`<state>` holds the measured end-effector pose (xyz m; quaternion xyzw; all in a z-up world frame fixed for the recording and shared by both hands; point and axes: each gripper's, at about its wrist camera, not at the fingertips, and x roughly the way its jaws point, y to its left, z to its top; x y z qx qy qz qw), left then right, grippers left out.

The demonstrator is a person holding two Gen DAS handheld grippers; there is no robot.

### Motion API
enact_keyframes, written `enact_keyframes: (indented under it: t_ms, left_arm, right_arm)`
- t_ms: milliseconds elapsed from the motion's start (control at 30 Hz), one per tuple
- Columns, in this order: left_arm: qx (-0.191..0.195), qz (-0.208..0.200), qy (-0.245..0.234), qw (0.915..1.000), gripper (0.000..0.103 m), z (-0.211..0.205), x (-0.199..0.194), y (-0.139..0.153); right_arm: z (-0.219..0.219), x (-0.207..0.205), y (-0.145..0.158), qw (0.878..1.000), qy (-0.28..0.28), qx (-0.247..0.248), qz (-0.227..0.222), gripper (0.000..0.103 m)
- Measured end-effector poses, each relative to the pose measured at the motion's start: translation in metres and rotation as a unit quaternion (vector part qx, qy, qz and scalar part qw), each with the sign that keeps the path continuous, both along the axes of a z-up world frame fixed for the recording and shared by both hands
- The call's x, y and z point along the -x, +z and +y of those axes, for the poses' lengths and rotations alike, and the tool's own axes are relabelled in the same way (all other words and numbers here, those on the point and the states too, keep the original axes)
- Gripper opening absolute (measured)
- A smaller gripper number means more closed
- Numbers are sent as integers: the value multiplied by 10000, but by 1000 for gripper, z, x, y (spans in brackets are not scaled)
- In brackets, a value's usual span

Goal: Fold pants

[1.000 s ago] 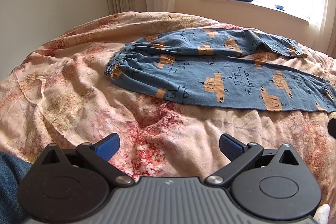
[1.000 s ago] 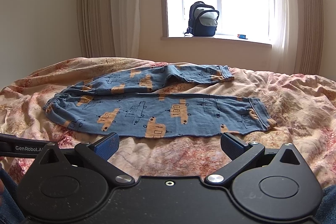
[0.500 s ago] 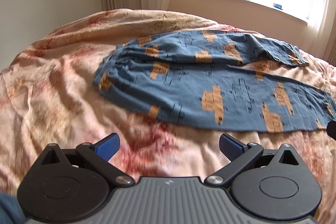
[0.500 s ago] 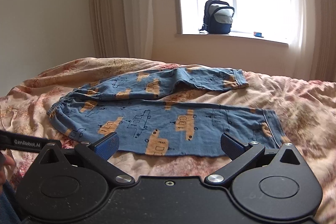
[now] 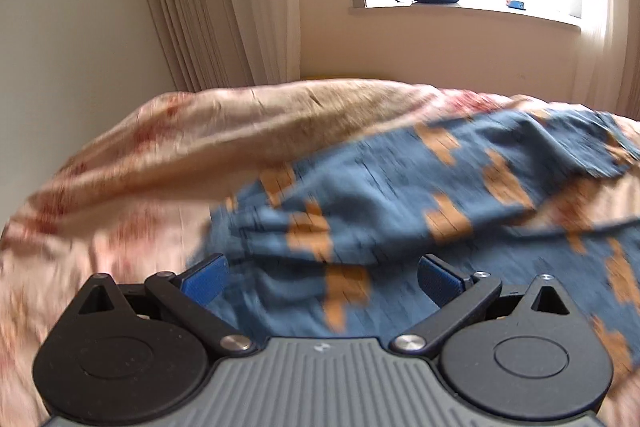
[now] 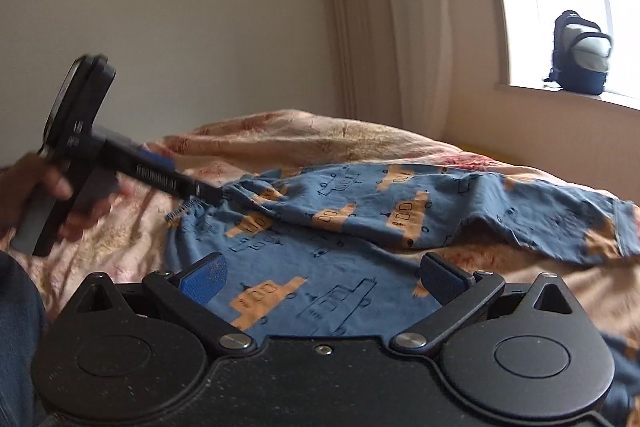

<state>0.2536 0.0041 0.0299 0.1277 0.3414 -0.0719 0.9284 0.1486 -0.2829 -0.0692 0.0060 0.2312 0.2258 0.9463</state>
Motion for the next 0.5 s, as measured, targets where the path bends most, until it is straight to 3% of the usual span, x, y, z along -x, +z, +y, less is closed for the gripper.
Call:
enact_keyframes:
  t_ms: [133, 233, 333, 433, 500]
  left_arm:
    - [-326, -225, -87, 9992, 103, 14, -82, -2]
    - [-652, -328, -225, 9971, 103, 15, -142, -16]
    - [-759, -70, -475, 9960, 103, 11, -193, -37]
    - [-616, 407, -783, 9942, 103, 9, -229, -58]
    - [-683, 683, -930, 9910, 103, 7, -244, -71]
  right_arm:
    - [-17, -68, 1, 9996, 172, 243, 13, 103]
    - [-28, -134, 3, 9989, -89, 455, -23, 103]
    - [-37, -204, 1, 9981, -87, 563, 251, 103]
    - [-34, -272, 0, 9915, 394, 848, 903, 103]
    - [-27, -303, -2, 9866, 562, 1060, 1110, 102]
